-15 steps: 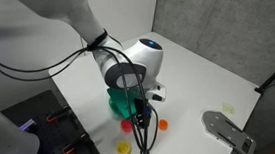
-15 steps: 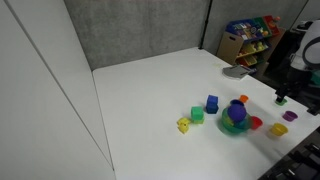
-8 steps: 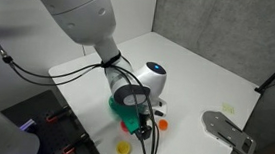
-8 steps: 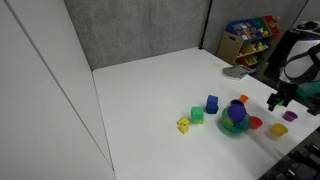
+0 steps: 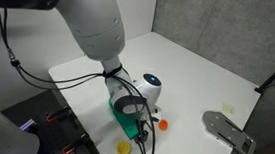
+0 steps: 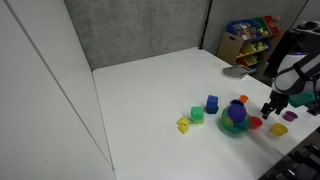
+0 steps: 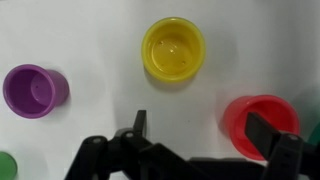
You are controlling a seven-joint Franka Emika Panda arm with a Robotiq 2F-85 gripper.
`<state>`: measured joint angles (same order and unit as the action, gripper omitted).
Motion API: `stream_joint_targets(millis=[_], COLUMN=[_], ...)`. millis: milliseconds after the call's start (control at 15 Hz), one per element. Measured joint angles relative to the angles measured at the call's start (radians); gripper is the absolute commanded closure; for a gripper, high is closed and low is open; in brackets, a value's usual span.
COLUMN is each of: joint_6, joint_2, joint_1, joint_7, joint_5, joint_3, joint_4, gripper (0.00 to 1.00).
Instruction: Pick up the orange bowl and put it inside the blue bowl that is stacked onto the yellow bowl
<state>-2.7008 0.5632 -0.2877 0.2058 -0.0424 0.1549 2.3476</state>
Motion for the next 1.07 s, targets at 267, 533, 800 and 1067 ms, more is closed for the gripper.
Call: stream_joint_targets(millis=[267,533,800,1067], joint_6=[-0.073,-0.160,-0.226,-0.255], joint_2=[0.042,0.071,0.095,0.100], joint_1=[0.001,0.007,0.010,0.010], joint_7=[0.009,0.023,0.025,0.026], joint_5=[-0.004,-0.022,-0.047,-0.049], joint_3=[-0.019,-0.025,-0.025,-0.017], joint_4=[0.000,0.002,0.005,0.004], gripper=[0.00,0.00,0.00,0.00])
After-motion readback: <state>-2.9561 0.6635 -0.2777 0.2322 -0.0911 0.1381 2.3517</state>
